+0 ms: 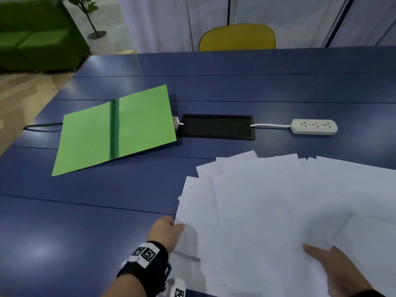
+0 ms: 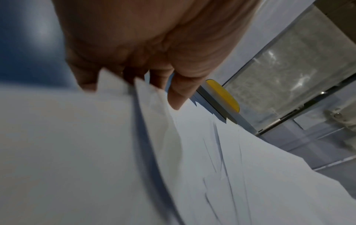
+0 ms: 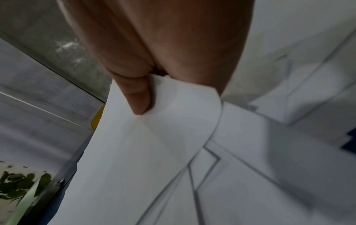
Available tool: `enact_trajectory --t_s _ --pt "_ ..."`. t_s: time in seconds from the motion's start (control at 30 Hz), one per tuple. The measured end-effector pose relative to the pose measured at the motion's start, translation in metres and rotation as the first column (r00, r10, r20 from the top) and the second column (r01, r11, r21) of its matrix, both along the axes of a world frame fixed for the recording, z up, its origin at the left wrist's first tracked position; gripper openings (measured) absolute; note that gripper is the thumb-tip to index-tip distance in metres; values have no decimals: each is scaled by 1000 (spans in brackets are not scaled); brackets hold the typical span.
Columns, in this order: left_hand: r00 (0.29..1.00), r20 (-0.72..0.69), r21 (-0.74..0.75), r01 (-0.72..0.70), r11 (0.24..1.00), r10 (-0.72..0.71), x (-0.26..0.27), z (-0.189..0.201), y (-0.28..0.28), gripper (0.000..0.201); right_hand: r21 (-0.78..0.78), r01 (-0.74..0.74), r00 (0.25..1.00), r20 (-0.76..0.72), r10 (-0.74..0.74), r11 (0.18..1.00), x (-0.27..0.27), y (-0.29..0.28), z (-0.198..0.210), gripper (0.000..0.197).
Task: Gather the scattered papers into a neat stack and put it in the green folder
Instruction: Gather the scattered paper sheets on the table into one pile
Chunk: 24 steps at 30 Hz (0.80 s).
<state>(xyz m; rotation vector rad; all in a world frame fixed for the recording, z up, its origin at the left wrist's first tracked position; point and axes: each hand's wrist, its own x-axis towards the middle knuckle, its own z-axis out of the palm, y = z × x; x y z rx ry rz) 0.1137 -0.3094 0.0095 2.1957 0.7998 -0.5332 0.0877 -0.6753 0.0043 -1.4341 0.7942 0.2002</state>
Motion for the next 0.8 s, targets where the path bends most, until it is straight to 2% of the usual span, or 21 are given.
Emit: enact_trajectory --t_s 0.07,0.17,0.23,0.3,0.37,0.4,0.47,0.53,0.6,0.8 --pt "998 46 99 29 995 -33 -2 2 -4 12 19 11 1000 2 -12 1000 1 0 -2 19" --pt "984 136 210 83 974 -113 -8 7 -16 6 113 -15 998 -51 21 993 0 -8 -5 26" --pt "963 170 272 159 949 -210 -14 9 -24 24 157 -30 996 -74 42 987 -1 -10 -4 25" --pt "950 188 266 195 944 -249 -20 9 -29 44 155 -44 995 -84 58 987 -2 -12 -4 22" --pt "960 186 239 161 958 -208 -22 8 -30 47 148 -51 994 -92 65 988 -3 -11 -4 21" --pt "962 199 228 138 964 -185 -23 7 -31 39 138 -53 993 -99 67 989 -3 -10 -2 22" --pt "970 218 198 68 978 -111 -20 8 -31 8 100 -66 993 -94 76 993 -2 -8 4 17" --pt "978 205 117 9 993 -33 -15 3 -28 31 21 -77 995 -68 79 997 -3 -6 15 9" --pt "982 182 37 -52 998 44 -11 4 -17 38 -14 -73 997 -37 72 997 -3 -3 21 8" --pt "963 210 143 -199 970 167 -16 2 59 29 -31 -46 995 -91 43 998 -1 5 8 13"
